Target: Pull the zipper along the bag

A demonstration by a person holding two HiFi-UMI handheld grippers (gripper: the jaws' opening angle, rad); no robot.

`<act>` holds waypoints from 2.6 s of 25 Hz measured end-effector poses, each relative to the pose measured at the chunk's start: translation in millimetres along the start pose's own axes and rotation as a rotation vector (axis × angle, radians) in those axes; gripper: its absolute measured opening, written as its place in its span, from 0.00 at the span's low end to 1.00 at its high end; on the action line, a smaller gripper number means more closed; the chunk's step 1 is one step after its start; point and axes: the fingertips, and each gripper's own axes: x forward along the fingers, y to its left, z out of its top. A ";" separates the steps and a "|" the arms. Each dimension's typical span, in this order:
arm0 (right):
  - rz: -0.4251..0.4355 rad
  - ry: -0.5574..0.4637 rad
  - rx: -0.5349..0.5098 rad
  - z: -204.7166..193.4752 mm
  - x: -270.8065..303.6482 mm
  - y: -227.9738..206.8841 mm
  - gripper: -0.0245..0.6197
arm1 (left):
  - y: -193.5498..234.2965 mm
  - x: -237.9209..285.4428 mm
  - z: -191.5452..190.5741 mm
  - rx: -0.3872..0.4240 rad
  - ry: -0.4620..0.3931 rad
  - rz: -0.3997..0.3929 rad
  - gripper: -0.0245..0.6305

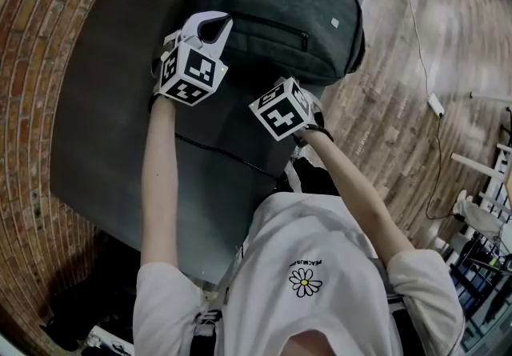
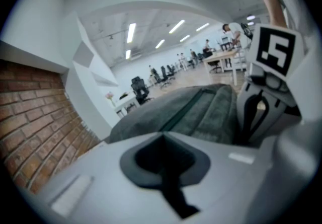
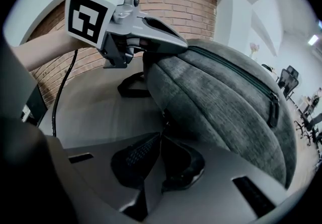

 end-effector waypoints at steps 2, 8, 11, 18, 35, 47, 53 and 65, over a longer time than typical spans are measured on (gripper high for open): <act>-0.011 0.007 0.005 5.3 4.2 0.9 0.06 | 0.3 0.7 0.4 0.001 -0.004 -0.003 0.04; -0.023 0.010 -0.012 3.8 4.4 -0.4 0.06 | -0.2 0.4 1.3 0.007 -0.010 0.006 0.04; -0.027 0.004 -0.014 3.0 4.3 -1.8 0.06 | -0.2 1.2 1.4 0.006 -0.009 0.011 0.04; -0.036 -0.022 0.005 -1.0 -6.6 -6.6 0.06 | 3.4 -3.0 4.1 -0.058 -0.010 -0.006 0.04; -0.372 -0.617 -0.170 50.8 -211.9 -67.6 0.04 | -20.5 -146.9 154.7 -0.383 -0.307 0.610 0.04; -0.272 -0.770 -0.017 19.9 -246.4 -57.2 0.04 | -101.6 -165.5 135.1 -0.507 -0.241 0.707 0.04; -0.221 -0.708 -0.008 -3.5 -225.8 -44.9 0.04 | -123.0 -156.7 123.8 -0.542 -0.196 0.684 0.04; -0.197 -0.703 -0.022 -4.3 -219.8 -44.5 0.04 | -118.1 -163.1 112.2 -0.581 -0.159 0.721 0.04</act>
